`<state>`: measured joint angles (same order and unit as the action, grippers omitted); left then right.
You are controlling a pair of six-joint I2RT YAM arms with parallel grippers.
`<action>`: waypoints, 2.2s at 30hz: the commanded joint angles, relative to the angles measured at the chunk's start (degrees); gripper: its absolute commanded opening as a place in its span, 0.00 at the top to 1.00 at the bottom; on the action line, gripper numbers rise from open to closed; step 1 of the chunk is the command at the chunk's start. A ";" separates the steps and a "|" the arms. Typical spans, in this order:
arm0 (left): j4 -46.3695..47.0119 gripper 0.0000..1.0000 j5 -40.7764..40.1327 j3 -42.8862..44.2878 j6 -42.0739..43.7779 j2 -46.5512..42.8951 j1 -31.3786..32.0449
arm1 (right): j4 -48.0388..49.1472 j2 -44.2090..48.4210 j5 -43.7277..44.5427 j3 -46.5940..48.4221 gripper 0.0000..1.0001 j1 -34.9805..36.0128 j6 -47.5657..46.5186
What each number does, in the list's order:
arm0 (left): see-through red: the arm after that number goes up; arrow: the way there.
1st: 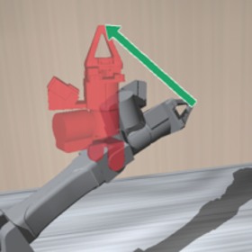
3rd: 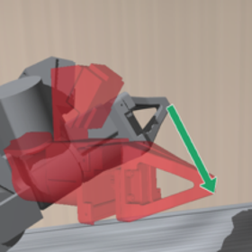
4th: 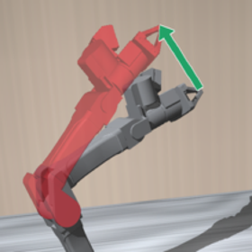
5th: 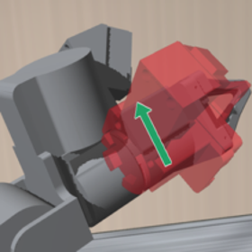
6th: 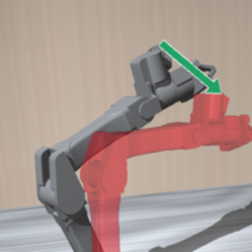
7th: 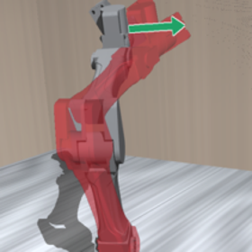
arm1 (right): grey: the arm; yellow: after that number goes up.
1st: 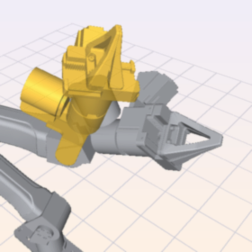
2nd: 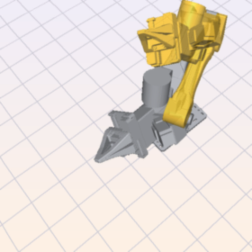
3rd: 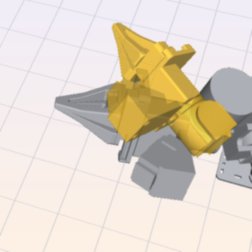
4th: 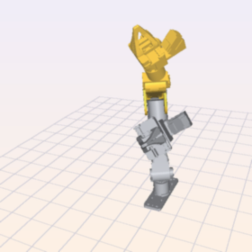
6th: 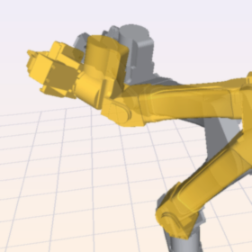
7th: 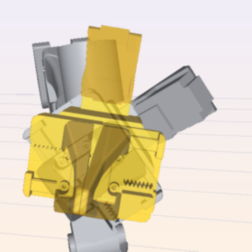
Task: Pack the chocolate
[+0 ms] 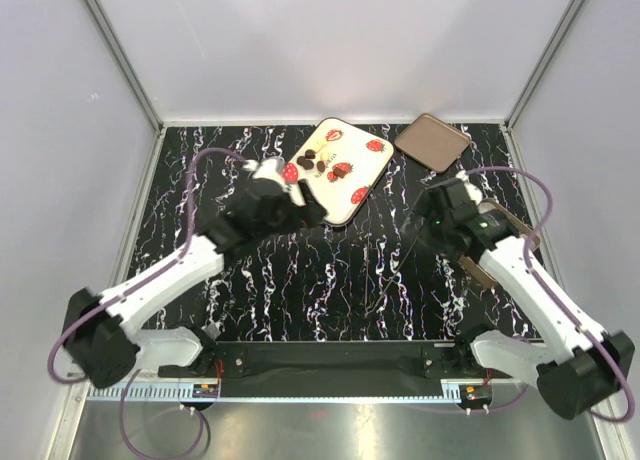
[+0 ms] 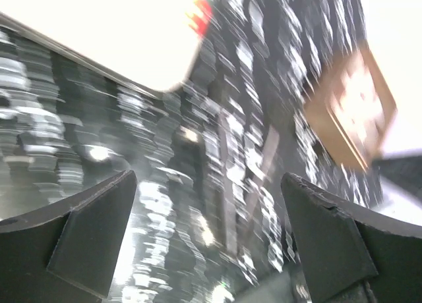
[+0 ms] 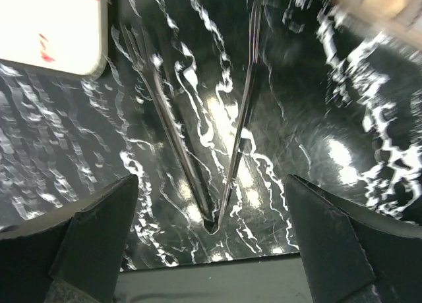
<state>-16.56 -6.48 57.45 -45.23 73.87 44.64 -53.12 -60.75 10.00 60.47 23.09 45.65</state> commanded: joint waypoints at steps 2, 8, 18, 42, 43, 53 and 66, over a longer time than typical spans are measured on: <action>-0.75 0.01 1.29 -9.01 5.15 -9.08 -9.11 | 6.36 -4.63 3.34 -4.64 0.00 7.83 8.83; -2.43 0.01 1.29 -15.69 5.95 -18.49 -11.33 | 9.44 -7.45 9.95 -8.87 0.00 18.19 15.16; -2.08 0.01 -5.01 -23.07 5.59 -27.10 -11.42 | 11.98 -13.51 19.18 -12.83 0.00 32.88 26.51; 5.57 0.01 -6.09 -29.68 5.33 -27.99 -11.42 | 17.01 -26.08 26.04 -10.81 0.00 34.74 22.37; 5.57 0.01 -6.09 -29.50 5.33 -28.07 -11.42 | 16.48 -27.48 25.95 -10.03 0.00 34.74 22.73; 5.04 0.01 -5.65 -28.98 5.24 -28.69 -11.42 | 18.50 -29.16 22.87 -11.69 0.00 32.98 21.41; 3.90 0.01 -6.00 -28.18 4.89 -29.57 -11.42 | 23.40 -30.49 20.77 -14.40 0.03 30.96 20.45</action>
<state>-14.90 -11.18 27.86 -40.36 45.39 33.32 -33.85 -91.57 31.90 48.47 54.78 66.63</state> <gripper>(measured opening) 0.988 0.981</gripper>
